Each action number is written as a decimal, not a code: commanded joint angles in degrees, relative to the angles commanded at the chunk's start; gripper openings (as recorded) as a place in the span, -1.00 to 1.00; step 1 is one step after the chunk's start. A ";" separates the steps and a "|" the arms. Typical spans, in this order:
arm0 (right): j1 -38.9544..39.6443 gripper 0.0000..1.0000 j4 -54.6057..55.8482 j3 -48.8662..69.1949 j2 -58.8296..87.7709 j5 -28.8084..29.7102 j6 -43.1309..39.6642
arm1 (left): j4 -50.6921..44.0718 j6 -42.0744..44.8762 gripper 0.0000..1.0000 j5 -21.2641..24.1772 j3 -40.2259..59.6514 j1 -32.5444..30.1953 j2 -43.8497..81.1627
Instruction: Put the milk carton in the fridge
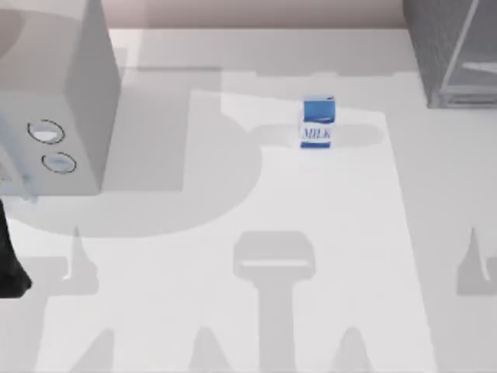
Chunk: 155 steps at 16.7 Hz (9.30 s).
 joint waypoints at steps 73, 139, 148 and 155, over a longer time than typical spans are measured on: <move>32.18 -1.00 45.54 73.30 139.32 32.33 11.68 | 0.00 0.00 1.00 0.00 0.00 0.00 0.00; -9.15 -1.00 38.51 31.25 68.34 -8.15 0.66 | 0.00 0.00 1.00 0.00 0.00 0.00 0.00; -15.01 -1.00 64.25 52.23 117.42 -13.73 0.90 | 0.00 0.00 1.00 0.00 0.00 0.00 0.00; -15.98 -1.00 68.78 55.93 124.53 -14.74 0.91 | 0.00 0.00 1.00 0.00 0.00 0.00 0.00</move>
